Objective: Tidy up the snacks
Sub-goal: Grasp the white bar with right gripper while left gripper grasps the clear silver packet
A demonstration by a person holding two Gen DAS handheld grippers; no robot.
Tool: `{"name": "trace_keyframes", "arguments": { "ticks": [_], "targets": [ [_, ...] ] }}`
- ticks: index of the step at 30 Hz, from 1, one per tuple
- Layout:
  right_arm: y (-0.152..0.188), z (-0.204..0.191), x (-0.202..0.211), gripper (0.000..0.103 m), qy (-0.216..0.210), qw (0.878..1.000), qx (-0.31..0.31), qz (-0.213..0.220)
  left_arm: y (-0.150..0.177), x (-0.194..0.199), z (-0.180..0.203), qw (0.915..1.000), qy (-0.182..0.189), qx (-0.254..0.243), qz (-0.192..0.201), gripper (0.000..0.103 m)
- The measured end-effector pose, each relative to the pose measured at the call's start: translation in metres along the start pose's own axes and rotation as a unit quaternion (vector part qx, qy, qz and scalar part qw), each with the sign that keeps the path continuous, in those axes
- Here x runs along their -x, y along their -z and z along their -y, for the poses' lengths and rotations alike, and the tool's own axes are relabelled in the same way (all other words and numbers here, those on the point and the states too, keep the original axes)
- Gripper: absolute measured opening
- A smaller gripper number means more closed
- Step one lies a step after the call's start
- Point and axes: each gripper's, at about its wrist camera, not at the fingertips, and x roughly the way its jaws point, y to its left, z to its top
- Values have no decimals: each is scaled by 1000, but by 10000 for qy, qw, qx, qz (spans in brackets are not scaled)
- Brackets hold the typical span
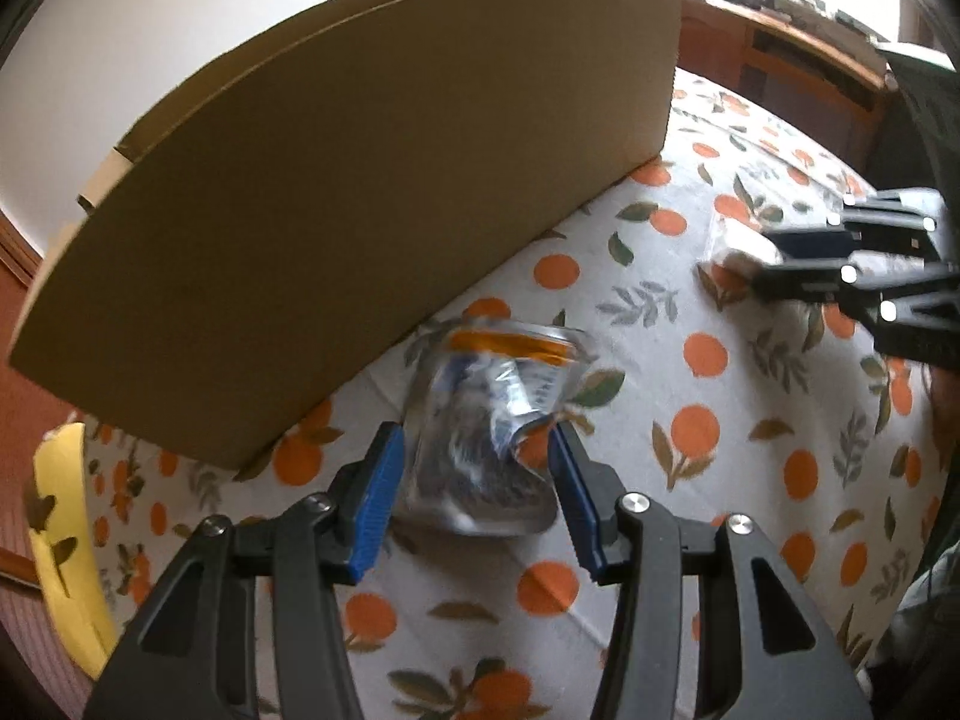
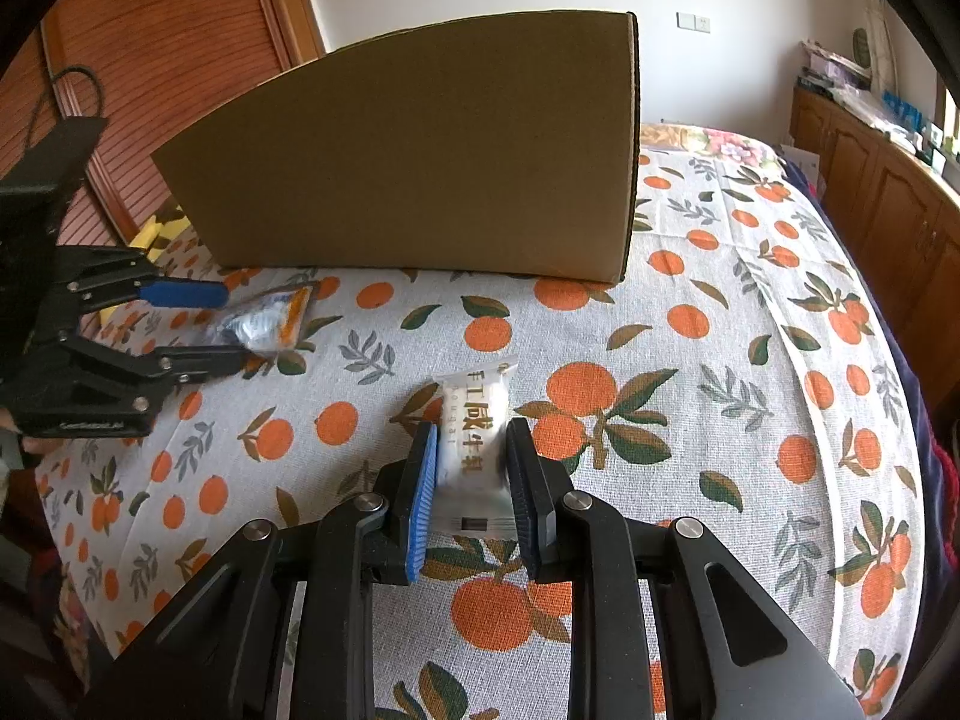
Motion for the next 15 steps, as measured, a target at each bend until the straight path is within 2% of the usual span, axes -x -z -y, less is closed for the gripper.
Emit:
{"name": "trace_keyframes", "arguments": {
  "ticks": [7, 15],
  "targets": [
    [0, 0, 0, 21, -27, 10000, -19, 0, -11, -8, 1, 9999, 101, 63, 45, 51],
    [0, 0, 0, 21, -33, 10000, -21, 0, -12, -13, -11, 9981, 80, 608, 109, 55]
  ]
}}
